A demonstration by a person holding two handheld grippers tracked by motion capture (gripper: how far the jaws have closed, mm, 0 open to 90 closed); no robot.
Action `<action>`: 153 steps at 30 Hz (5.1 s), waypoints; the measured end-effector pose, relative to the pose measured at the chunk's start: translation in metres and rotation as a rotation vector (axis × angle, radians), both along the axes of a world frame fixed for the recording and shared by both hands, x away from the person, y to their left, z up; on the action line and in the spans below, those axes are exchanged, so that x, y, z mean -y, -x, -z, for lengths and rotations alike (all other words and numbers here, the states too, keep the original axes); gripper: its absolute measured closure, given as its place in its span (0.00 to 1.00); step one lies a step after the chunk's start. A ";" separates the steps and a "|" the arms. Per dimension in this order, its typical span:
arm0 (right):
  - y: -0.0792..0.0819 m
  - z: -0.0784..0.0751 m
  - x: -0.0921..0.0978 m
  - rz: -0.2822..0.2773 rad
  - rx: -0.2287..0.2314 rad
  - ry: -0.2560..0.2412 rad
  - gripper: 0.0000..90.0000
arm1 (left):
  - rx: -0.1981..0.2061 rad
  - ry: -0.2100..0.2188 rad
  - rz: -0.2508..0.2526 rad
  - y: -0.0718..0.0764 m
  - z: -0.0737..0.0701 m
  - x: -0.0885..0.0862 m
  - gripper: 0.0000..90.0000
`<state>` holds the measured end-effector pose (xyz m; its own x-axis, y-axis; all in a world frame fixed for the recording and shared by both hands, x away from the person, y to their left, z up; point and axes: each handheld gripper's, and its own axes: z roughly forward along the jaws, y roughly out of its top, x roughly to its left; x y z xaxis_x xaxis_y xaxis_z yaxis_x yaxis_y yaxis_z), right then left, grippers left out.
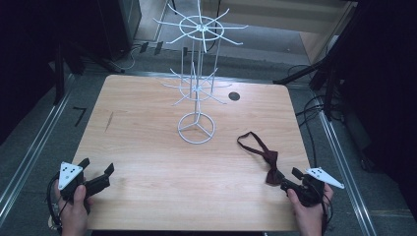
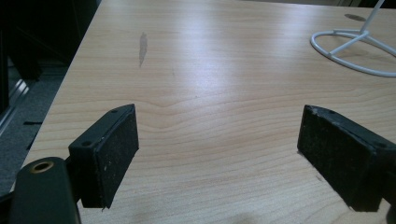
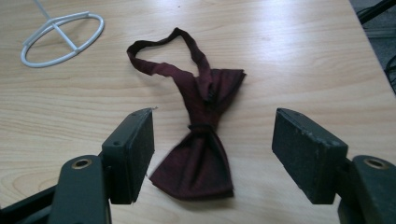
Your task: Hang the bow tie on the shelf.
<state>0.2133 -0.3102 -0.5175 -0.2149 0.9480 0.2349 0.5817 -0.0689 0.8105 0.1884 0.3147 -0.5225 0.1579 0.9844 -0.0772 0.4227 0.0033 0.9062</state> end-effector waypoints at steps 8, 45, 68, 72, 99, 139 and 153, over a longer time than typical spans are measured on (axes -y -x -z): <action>-0.018 -0.008 -0.013 0.019 -0.023 0.012 0.38 | -0.009 0.004 0.007 -0.001 0.000 0.000 0.15; -0.071 0.017 -0.044 0.097 -0.235 0.211 0.79 | -0.018 0.006 0.028 -0.002 0.000 -0.001 0.15; -0.054 -0.018 -0.060 0.070 0.019 0.123 0.82 | -0.016 0.010 0.027 -0.002 0.000 -0.001 0.15; -0.052 -0.030 -0.066 0.049 0.062 0.121 0.82 | -0.016 0.011 0.028 -0.002 0.000 -0.001 0.15; -0.057 -0.104 -0.103 -0.022 0.293 0.011 0.82 | -0.020 0.019 0.033 -0.003 0.000 -0.002 0.15; -0.062 -0.141 -0.159 -0.121 0.377 -0.059 0.82 | -0.031 0.022 0.035 -0.004 0.000 -0.002 0.15; -0.061 -0.117 -0.183 -0.169 0.331 -0.004 0.82 | -0.032 0.026 0.036 -0.004 0.000 -0.003 0.15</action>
